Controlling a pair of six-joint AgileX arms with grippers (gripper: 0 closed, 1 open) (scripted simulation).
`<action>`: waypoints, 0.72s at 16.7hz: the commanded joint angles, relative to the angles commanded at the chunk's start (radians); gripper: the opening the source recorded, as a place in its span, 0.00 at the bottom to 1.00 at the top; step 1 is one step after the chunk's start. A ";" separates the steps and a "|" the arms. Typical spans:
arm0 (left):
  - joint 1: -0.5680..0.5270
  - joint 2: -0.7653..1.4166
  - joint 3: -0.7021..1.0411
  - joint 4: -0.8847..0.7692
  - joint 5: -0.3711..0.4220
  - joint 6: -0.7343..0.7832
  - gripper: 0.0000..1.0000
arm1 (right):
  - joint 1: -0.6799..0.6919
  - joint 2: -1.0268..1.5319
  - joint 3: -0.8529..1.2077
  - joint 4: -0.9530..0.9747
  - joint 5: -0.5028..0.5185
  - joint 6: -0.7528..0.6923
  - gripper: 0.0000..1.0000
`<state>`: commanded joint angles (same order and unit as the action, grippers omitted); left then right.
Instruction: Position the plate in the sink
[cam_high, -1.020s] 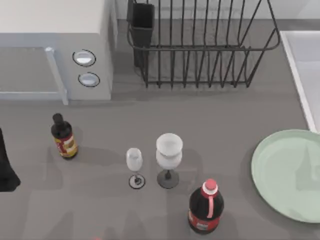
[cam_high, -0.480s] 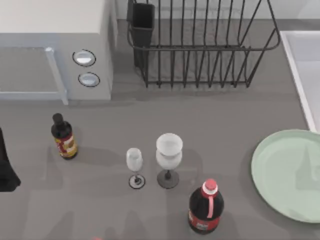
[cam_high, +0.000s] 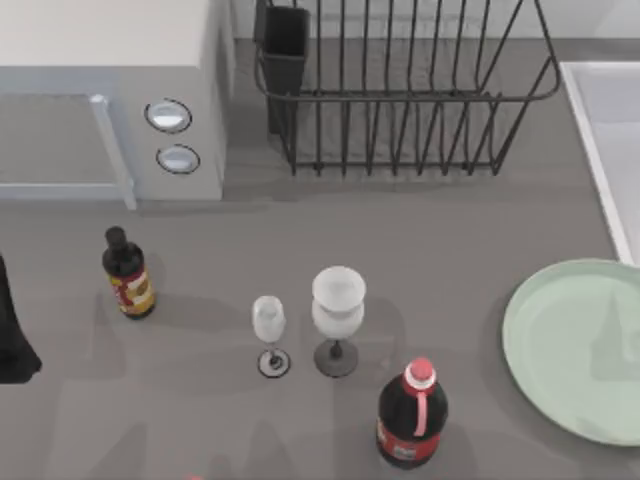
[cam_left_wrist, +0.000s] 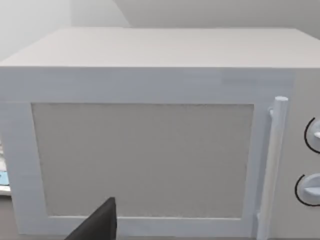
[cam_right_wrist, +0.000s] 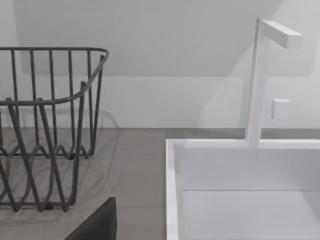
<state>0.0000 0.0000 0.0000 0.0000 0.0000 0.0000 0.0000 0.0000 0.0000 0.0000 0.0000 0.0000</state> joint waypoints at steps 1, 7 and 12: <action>0.000 0.000 0.000 0.000 0.000 0.000 1.00 | 0.000 0.000 0.000 0.000 0.000 0.000 1.00; 0.000 0.000 0.000 0.000 0.000 0.000 1.00 | 0.022 0.064 0.058 -0.049 0.000 0.023 1.00; 0.000 0.000 0.000 0.000 0.000 0.000 1.00 | 0.115 0.376 0.305 -0.254 0.000 0.118 1.00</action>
<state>0.0000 0.0000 0.0000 0.0000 0.0000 0.0000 0.1148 0.3761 0.3053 -0.2540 0.0001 0.1179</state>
